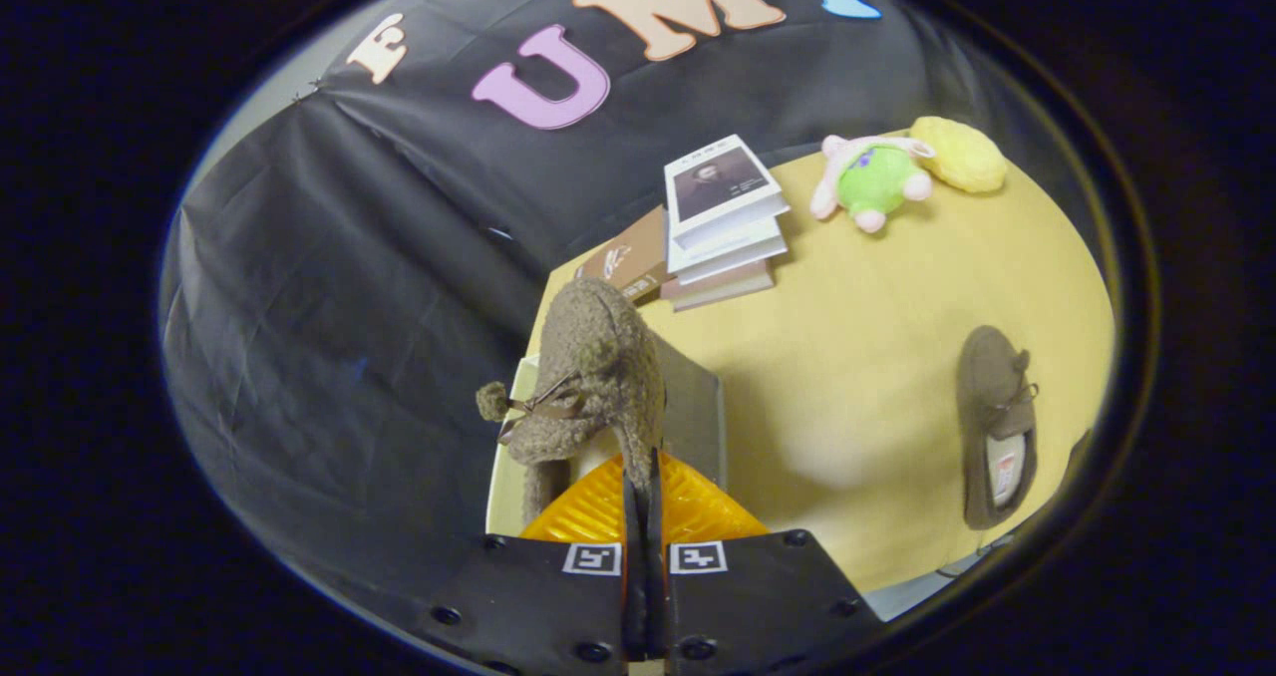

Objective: Open the storage box then place both shoes into the box .Put the left shoe in first, then the right shoe, with the right side of both shoes facing outward in a uniform manner.

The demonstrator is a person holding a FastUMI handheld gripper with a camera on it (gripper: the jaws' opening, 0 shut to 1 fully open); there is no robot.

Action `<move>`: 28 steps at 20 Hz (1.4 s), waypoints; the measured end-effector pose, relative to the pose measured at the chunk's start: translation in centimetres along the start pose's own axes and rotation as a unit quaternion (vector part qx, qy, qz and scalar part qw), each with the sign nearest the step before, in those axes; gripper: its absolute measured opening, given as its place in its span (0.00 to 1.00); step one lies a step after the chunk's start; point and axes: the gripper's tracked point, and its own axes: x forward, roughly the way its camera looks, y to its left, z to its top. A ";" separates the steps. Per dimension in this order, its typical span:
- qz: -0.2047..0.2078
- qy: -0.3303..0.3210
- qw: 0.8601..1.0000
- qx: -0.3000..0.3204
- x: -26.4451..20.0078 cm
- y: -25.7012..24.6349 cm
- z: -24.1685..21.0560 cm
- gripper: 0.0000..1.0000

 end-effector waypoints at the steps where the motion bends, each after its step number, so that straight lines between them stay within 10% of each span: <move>1: 0.003 0.003 1.000 -0.002 0.7 0.8 -0.3 0.04; 28: -0.075 0.109 0.991 0.003 14.5 6.0 -9.9 0.04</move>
